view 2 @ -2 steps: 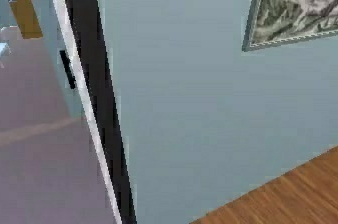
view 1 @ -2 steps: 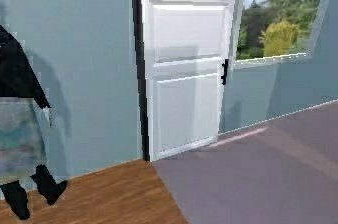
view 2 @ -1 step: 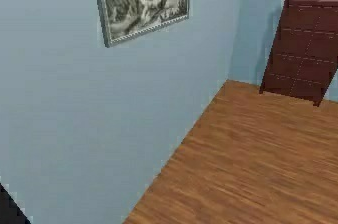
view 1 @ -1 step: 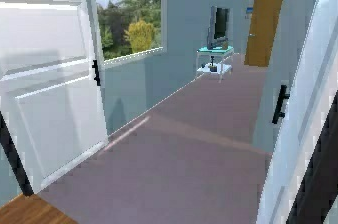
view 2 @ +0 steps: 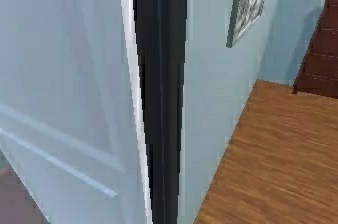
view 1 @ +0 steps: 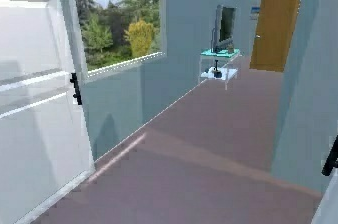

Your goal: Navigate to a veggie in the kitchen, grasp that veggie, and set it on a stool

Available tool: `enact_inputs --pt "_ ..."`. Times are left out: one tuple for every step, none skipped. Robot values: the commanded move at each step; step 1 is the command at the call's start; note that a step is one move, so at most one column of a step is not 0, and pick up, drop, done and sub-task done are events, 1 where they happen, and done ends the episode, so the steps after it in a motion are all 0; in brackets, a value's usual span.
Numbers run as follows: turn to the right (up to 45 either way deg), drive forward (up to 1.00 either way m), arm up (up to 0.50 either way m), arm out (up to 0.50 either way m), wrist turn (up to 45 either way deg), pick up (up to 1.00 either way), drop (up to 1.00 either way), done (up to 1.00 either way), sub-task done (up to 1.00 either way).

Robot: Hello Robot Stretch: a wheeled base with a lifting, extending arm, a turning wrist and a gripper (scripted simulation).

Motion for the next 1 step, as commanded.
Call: enact_inputs --pt "24.0 0.0 0.0 0.0 0.0 0.0 0.0 0.0 0.0"
